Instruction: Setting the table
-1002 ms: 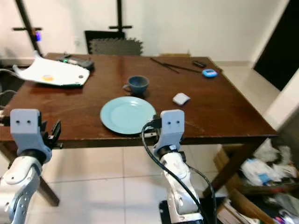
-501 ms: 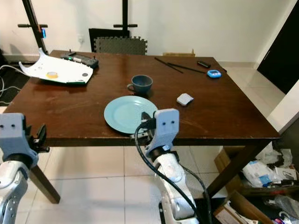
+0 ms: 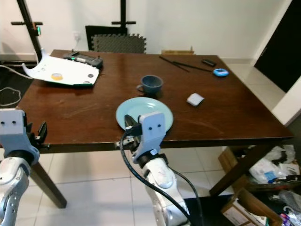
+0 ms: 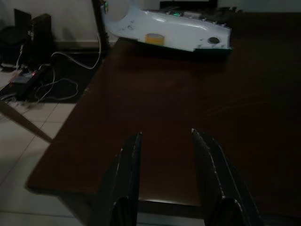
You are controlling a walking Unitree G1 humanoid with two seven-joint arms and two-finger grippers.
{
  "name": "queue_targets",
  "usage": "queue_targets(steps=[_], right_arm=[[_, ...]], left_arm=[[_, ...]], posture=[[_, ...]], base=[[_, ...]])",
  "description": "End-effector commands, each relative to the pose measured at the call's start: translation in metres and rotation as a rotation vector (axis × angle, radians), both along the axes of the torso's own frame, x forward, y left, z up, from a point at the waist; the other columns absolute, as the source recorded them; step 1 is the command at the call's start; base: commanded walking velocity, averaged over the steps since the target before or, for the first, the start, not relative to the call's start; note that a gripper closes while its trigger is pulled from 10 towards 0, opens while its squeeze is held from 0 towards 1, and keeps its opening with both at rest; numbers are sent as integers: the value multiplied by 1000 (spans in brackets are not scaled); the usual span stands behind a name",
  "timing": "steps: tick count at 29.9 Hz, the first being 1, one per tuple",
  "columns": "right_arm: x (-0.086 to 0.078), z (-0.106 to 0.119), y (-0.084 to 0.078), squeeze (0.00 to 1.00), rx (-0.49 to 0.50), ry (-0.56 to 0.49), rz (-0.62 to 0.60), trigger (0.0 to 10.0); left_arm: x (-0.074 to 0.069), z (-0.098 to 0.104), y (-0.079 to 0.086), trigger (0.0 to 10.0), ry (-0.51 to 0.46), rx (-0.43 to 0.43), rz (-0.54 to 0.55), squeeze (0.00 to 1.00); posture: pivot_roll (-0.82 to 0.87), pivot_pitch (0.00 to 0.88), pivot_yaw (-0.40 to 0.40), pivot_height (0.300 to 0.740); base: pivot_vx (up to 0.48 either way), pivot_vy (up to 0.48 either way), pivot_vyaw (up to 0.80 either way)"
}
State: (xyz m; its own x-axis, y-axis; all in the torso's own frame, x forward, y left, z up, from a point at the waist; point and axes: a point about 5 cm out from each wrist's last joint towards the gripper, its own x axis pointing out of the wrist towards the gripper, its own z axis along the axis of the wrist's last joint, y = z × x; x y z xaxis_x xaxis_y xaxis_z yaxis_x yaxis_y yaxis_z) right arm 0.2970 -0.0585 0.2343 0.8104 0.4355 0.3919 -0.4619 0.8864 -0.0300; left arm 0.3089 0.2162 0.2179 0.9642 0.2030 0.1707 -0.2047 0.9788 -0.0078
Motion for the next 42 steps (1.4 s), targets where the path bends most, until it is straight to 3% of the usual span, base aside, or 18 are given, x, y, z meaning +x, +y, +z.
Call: queue_targets(steps=[1, 19, 30, 42], right_arm=[[-1, -3, -3, 0, -5, 13, -4, 10000], [2, -3, -7, 0, -9, 21, -37, 10000], [2, -4, -9, 0, -8, 22, -46, 10000], [3, -4, -9, 0, -15, 20, -39, 10000]], left_arm=[[0, -6, -1, 10000, 30, 8, 4, 0], [11, -6, -15, 10000, 66, 16, -68, 0], [12, -10, -13, 10000, 90, 16, -61, 0], [12, -14, -19, 10000, 124, 39, -78, 0]], posture=[[45, 122, -5, 740], [40, 121, 3, 740], [42, 121, 4, 740], [40, 111, -1, 740]], base=[[0, 0, 0], [0, 0, 0], [0, 470, 0], [0, 0, 0]])
